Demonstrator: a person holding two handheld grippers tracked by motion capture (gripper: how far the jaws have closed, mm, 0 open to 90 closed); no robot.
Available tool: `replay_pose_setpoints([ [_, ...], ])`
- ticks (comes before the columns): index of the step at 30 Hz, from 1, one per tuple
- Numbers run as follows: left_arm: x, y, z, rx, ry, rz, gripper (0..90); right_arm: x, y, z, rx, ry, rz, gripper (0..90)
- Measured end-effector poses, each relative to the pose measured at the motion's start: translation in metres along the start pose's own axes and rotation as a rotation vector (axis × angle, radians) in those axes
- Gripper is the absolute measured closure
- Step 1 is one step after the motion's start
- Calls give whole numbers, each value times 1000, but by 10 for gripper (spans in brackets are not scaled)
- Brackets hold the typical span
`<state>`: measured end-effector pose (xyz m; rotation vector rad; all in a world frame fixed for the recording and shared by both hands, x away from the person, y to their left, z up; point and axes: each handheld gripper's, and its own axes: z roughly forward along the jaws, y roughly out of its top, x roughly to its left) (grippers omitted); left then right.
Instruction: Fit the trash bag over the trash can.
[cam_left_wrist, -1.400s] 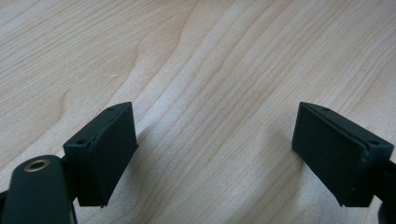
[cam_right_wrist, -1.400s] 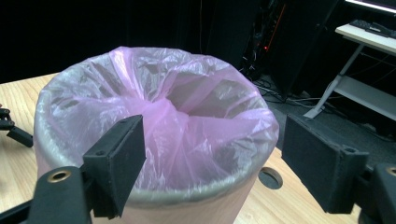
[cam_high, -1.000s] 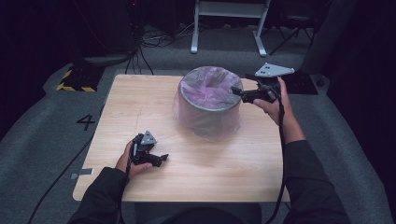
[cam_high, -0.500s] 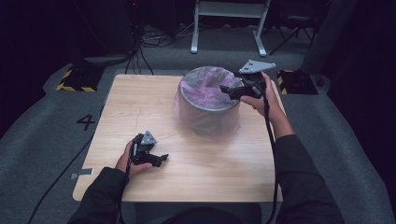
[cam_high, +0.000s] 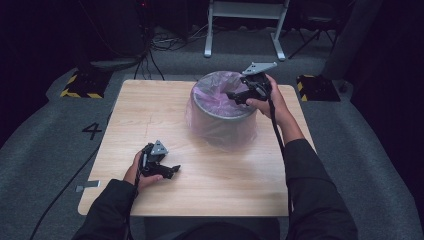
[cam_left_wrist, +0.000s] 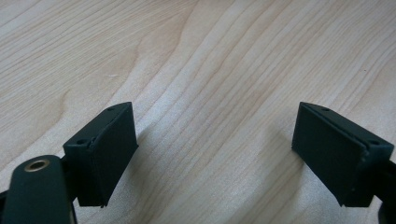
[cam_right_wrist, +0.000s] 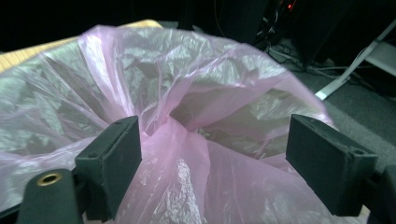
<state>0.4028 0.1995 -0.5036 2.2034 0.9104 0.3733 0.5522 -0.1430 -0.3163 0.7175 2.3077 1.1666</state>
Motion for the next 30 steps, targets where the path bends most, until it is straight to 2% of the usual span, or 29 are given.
replay_pose_setpoints([
  [6, 0, 0, 0, 0, 0, 0, 138, -1, 2, 7, 49, 20, 0, 174],
  [9, 0, 0, 0, 0, 0, 0, 138, 0, 2, 9, 102, 15, -11, 174],
  [15, 0, 0, 0, 0, 0, 0, 138, 2, 1, 14, 185, 57, -56, 177],
  [17, 0, 0, 0, 0, 0, 0, 138, 4, 1, 15, 208, 90, -71, 178],
  [22, 0, 0, 0, 0, 0, 0, 138, 11, 2, 20, 278, 117, -154, 214],
  [26, 0, 0, 0, -1, -3, -3, 138, 10, 3, 24, 312, 136, -151, 204],
  [30, 0, 0, 0, -1, -4, -4, 139, 8, 2, 27, 350, 134, -122, 205],
])
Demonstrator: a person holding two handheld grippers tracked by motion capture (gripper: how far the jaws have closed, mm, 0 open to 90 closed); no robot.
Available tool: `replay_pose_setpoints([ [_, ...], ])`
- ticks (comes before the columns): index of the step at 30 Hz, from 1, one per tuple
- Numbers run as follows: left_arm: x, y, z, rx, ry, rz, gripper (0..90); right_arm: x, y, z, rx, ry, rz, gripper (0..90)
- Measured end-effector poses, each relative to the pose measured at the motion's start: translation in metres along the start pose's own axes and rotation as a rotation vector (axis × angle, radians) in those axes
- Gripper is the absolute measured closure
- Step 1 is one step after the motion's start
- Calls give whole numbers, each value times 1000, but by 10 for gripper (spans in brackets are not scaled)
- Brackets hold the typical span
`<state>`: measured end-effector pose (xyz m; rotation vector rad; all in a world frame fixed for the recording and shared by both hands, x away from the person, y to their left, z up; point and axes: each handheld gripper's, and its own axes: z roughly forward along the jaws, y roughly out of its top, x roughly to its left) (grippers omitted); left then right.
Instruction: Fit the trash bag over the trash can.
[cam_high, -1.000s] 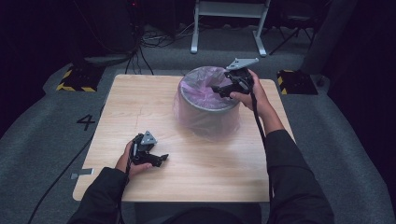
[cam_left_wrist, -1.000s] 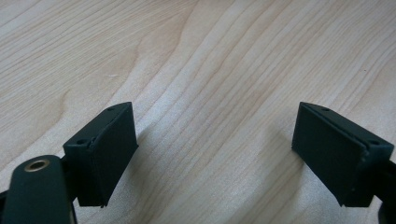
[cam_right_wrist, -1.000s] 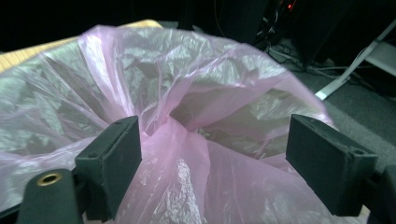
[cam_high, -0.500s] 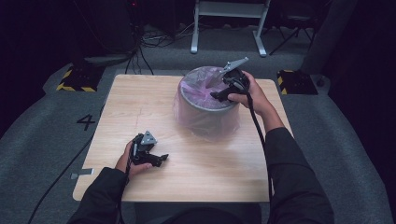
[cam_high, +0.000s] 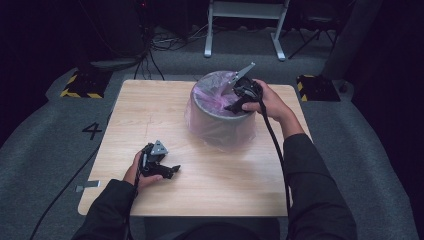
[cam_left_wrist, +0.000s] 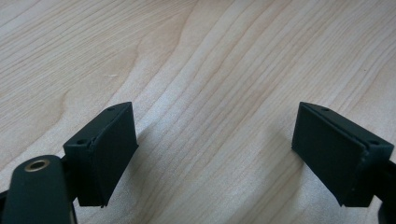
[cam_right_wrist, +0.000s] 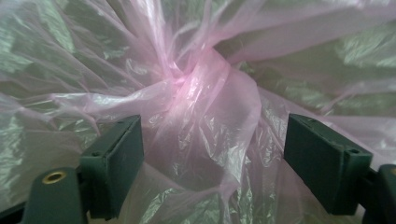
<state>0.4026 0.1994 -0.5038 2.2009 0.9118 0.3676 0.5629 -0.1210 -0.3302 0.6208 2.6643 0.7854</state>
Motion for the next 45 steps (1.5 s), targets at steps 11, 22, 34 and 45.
replay_pose_setpoints([
  [11, 0, 0, 0, 0, 0, 0, 138, -4, 1, 6, 88, 21, 32, 194],
  [22, 0, 0, 0, 0, 1, 0, 138, -2, 7, 12, 196, -4, -7, 186],
  [34, 0, 0, 0, 0, 0, 0, 138, 1, 3, 7, 91, -26, 8, 203],
  [45, 0, 0, 0, 0, 0, 0, 139, 1, -7, -3, -90, -81, 79, 204],
])
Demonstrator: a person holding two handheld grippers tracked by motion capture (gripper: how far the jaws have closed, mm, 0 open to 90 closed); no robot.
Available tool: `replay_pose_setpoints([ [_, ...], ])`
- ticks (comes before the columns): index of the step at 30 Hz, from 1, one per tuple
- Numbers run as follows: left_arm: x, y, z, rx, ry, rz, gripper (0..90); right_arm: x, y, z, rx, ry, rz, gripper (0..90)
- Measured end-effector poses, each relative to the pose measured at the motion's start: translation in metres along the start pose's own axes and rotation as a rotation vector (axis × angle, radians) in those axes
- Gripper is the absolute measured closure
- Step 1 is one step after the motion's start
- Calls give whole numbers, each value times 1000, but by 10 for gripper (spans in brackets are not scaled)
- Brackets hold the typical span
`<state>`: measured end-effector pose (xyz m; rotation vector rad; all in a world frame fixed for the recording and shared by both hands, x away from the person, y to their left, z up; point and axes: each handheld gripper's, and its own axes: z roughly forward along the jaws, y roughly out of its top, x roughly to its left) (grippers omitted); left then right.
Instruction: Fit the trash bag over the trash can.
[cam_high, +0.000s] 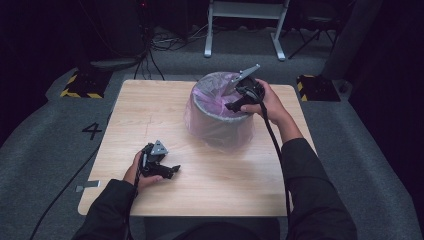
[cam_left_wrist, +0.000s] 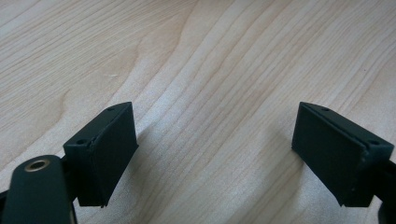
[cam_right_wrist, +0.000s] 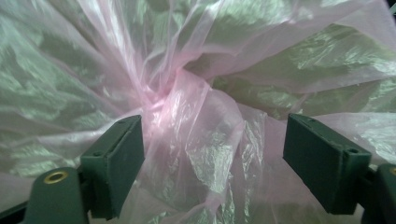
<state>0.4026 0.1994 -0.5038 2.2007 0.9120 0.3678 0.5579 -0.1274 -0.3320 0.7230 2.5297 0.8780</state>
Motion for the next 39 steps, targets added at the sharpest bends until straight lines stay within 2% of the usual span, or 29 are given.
replay_pose_setpoints([
  [4, 0, 0, 0, 0, 0, 0, 138, -1, -3, -3, -44, 10, 41, 200],
  [8, 0, 0, 0, 0, 0, 0, 139, 2, -4, -4, -59, 16, 37, 190],
  [11, 0, 0, 0, 0, 0, 0, 139, 3, -5, -5, -72, 41, 45, 189],
  [19, 0, 0, 0, 0, 0, 0, 138, 4, -6, -9, -104, 9, 59, 181],
  [28, 0, 0, 0, 0, 1, -2, 139, 9, -9, -16, -156, -16, 49, 197],
  [33, 0, 0, 0, 0, 2, -2, 139, 8, -11, -16, -174, -6, 64, 191],
  [39, 0, 0, 0, 0, 2, -2, 139, 7, -14, -20, -214, -26, 73, 189],
])
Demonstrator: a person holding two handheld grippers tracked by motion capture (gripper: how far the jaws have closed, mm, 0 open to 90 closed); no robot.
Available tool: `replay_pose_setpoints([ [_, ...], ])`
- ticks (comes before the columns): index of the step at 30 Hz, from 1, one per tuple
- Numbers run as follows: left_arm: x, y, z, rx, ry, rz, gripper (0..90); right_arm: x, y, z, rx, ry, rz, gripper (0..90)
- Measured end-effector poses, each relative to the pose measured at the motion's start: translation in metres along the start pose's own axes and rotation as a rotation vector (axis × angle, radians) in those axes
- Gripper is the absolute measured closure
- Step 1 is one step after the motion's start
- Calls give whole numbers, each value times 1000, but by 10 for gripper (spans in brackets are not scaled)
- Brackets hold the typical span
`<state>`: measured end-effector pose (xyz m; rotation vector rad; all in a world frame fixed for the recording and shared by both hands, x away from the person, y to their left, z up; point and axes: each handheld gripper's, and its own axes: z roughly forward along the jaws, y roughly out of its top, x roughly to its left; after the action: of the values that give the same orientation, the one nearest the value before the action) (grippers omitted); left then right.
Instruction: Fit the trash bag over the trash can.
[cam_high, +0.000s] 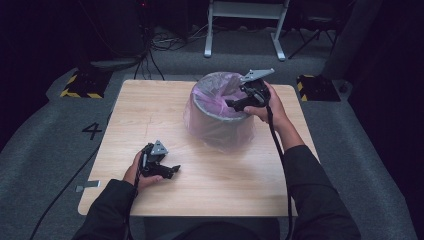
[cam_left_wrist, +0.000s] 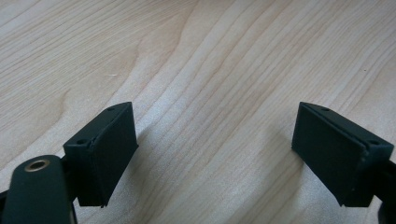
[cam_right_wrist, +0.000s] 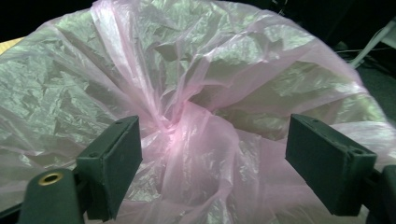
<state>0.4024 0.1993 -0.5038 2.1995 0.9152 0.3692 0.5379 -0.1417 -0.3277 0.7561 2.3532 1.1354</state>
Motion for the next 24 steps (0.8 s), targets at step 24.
replay_pose_setpoints([
  [24, 0, 0, 0, 2, 0, 0, 138, 6, -8, -24, -156, -33, 27, 186],
])
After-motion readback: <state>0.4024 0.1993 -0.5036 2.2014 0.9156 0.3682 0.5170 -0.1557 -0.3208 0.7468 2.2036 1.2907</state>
